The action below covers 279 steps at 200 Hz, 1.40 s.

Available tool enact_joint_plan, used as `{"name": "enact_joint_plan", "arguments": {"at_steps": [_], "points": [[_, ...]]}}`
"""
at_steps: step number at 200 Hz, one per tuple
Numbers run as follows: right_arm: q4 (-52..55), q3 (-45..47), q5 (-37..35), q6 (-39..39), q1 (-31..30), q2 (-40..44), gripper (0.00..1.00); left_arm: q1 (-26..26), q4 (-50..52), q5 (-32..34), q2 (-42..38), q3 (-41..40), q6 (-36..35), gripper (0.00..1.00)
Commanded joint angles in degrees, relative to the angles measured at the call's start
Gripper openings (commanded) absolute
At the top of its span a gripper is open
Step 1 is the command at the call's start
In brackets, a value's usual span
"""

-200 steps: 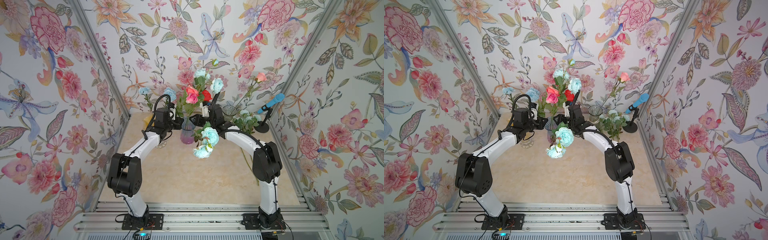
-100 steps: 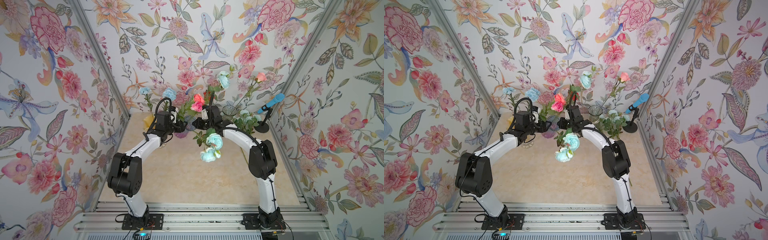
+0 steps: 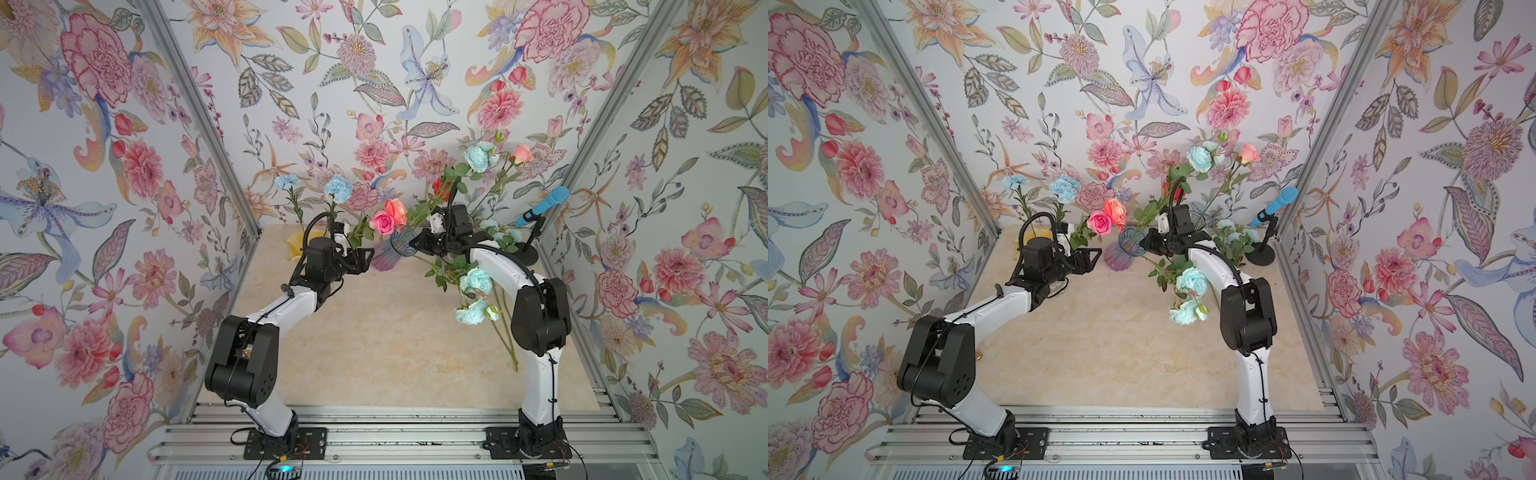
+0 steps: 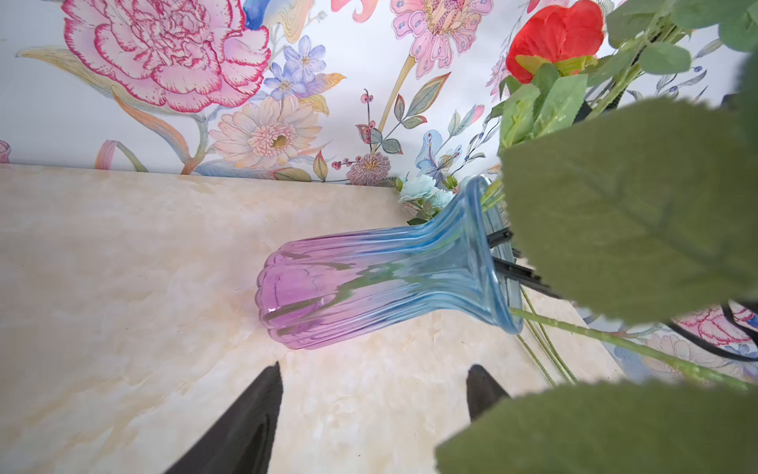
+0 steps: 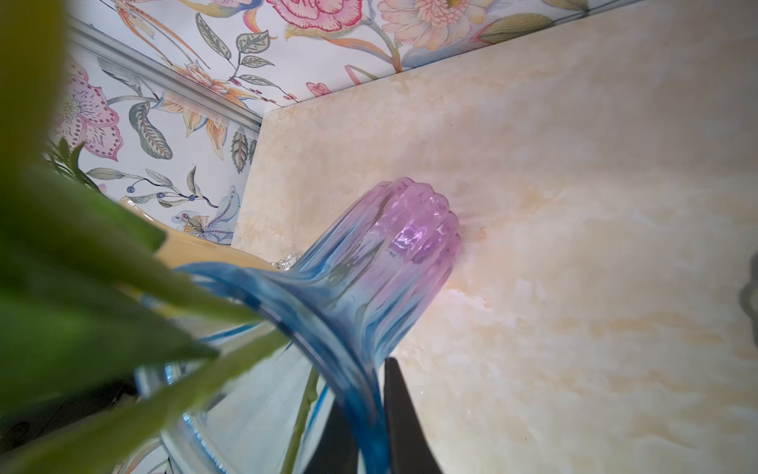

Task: Pick out blue flowers from the vase
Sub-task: Pick up the vase from the center of the board, then place the vase at the center of the board.

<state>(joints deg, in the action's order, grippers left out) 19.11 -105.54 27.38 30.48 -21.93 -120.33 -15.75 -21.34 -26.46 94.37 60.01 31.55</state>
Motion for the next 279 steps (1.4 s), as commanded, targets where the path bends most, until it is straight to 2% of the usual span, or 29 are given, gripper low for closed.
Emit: {"name": "enact_joint_plan", "arguments": {"at_steps": [1,43,68,98,166,215,251,279], "points": [[6.55,-1.65,5.58,-4.60,0.41,5.88,0.00,0.10,-3.73,-0.51,-2.65,-2.00,0.16,0.76],[29.79,-11.78,6.29,-17.33,1.30,7.92,0.00,0.10,-8.96,0.43,-4.28,-6.30,0.34,0.81],[41.99,-17.04,2.66,-23.57,0.89,9.01,0.00,-0.15,-11.31,0.44,-4.28,-8.01,0.97,0.83],[50.93,-17.57,-3.55,-28.19,0.31,11.56,0.00,-1.67,-12.05,2.43,-6.86,-9.44,-0.57,0.85],[52.52,-4.15,-10.66,-29.34,-1.68,21.85,0.00,-5.83,-15.15,6.87,-10.40,-15.35,-2.76,0.88],[51.11,3.75,-10.81,-29.60,-2.95,25.78,0.00,-6.14,-15.40,7.27,-12.10,-17.62,-3.13,0.89],[49.00,6.23,-10.33,-29.25,-2.66,25.33,0.00,-6.06,-10.20,9.15,-12.79,-15.07,-4.70,0.92],[47.35,7.36,-10.10,-28.82,-2.35,24.84,0.00,-5.88,-5.98,10.95,-14.38,-13.67,-4.66,0.99]]}}
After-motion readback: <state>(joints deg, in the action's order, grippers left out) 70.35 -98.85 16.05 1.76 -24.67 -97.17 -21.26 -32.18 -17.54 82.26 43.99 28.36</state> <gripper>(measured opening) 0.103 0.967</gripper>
